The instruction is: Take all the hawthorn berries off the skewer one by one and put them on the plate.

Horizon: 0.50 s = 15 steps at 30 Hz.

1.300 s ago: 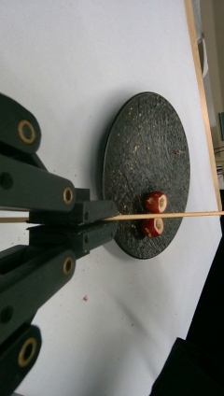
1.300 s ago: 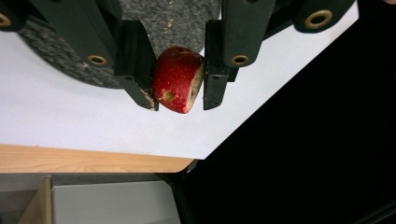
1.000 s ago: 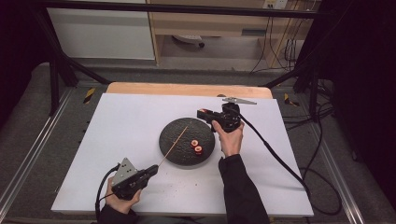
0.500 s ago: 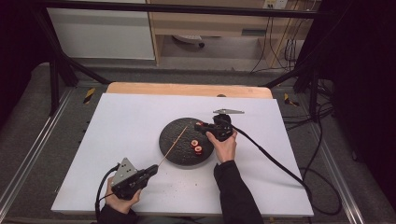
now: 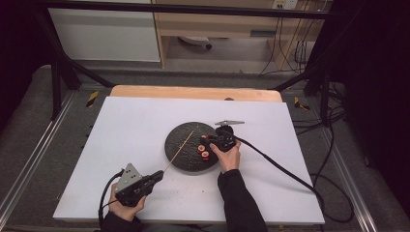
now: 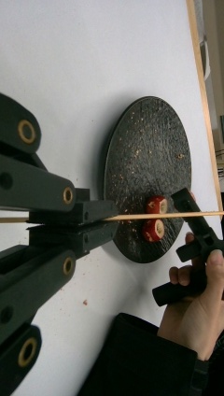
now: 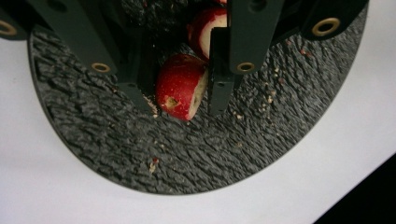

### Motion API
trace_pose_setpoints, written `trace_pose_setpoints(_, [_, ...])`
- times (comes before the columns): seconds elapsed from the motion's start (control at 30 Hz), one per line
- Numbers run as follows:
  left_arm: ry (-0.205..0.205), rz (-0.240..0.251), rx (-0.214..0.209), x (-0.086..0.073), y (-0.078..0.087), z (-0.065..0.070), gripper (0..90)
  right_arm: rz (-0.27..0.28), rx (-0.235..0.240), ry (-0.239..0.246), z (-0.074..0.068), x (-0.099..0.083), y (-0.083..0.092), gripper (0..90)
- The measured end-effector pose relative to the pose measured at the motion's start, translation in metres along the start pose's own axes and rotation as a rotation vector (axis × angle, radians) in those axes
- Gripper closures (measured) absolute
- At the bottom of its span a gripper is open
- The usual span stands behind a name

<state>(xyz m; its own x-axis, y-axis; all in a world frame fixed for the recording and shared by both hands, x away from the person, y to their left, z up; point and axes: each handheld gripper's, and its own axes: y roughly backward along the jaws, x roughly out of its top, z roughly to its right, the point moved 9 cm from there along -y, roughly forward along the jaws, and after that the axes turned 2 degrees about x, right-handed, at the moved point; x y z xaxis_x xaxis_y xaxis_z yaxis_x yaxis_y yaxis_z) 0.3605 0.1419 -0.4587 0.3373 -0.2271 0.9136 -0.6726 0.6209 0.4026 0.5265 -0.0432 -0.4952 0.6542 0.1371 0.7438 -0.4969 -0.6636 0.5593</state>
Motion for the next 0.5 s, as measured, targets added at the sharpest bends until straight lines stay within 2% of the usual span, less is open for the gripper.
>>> trace_pose_setpoints(0.27, [0.001, -0.002, -0.001, 0.0, 0.0, 0.0, 88.5, -0.007, -0.027, 0.014, 0.003, -0.003, -0.003, 62.6])
trace_pose_setpoints(0.5, [0.002, -0.005, 0.0, 0.0, 0.0, -0.001, 88.5, 0.013, -0.038, 0.049, 0.001, 0.002, 0.012, 55.1])
